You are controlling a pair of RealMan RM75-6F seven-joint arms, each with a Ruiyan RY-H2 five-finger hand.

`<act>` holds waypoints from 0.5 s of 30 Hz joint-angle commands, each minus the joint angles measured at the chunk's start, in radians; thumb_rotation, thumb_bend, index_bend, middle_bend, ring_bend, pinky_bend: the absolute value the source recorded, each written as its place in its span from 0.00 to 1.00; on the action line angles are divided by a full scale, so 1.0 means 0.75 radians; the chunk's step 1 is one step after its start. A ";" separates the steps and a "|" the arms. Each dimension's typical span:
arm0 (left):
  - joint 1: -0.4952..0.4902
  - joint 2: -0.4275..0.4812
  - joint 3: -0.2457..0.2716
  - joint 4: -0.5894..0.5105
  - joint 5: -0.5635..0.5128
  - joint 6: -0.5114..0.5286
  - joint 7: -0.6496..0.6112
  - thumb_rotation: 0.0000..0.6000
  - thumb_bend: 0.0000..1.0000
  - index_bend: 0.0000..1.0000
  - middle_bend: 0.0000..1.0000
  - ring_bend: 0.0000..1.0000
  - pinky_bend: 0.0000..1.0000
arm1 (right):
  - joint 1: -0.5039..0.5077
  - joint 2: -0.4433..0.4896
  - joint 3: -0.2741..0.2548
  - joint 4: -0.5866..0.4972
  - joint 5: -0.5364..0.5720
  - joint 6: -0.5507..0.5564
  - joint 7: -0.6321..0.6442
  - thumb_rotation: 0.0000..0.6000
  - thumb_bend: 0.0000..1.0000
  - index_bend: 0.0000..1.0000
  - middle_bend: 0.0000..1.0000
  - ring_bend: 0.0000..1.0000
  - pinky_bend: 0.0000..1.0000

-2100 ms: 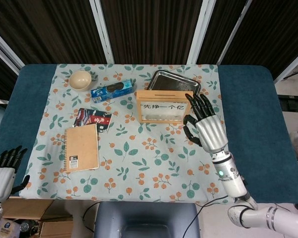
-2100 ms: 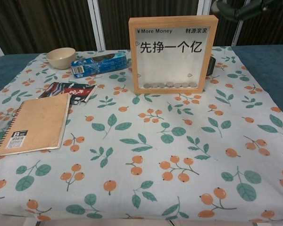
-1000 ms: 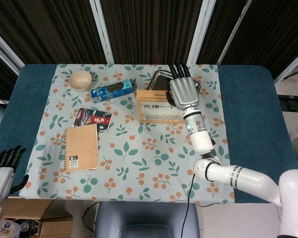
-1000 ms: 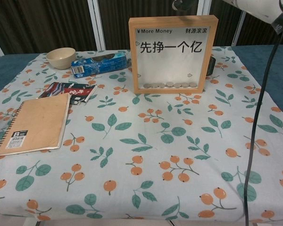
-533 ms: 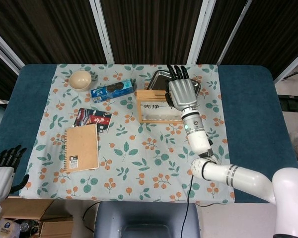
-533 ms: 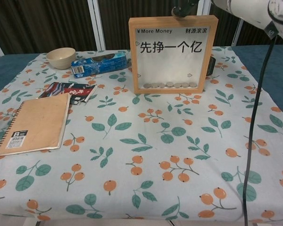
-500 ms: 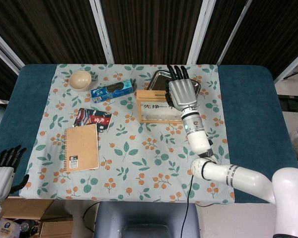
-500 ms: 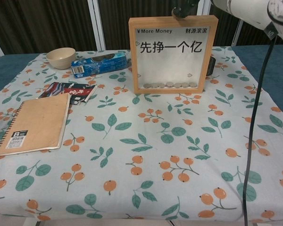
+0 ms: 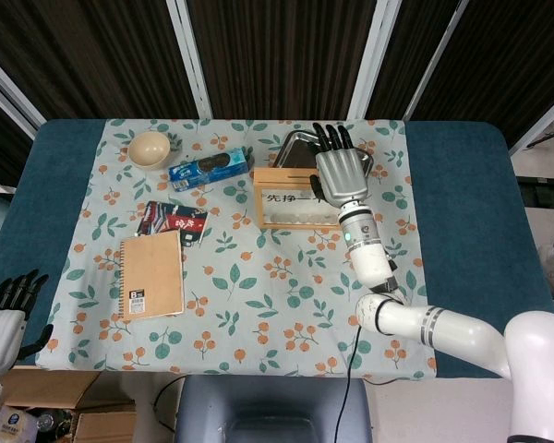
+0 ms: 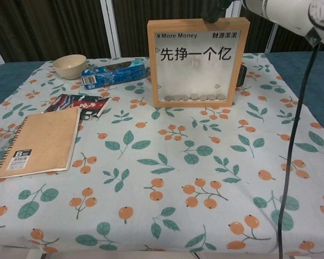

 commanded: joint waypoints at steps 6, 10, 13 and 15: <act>0.004 0.009 -0.005 -0.014 0.002 0.018 0.001 1.00 0.37 0.00 0.00 0.00 0.00 | -0.190 0.184 -0.080 -0.266 -0.264 0.225 0.139 1.00 0.61 0.00 0.05 0.00 0.00; 0.003 0.014 -0.009 -0.018 0.006 0.025 0.000 1.00 0.37 0.00 0.00 0.00 0.00 | -0.448 0.353 -0.264 -0.449 -0.494 0.452 0.234 1.00 0.60 0.00 0.02 0.00 0.00; 0.000 0.018 -0.015 -0.031 0.015 0.037 0.010 1.00 0.37 0.00 0.00 0.00 0.00 | -0.664 0.463 -0.428 -0.515 -0.599 0.569 0.360 1.00 0.54 0.00 0.00 0.00 0.00; -0.001 0.019 -0.020 -0.038 0.020 0.050 0.017 1.00 0.37 0.00 0.00 0.00 0.00 | -0.803 0.491 -0.527 -0.485 -0.685 0.654 0.486 1.00 0.48 0.00 0.00 0.00 0.00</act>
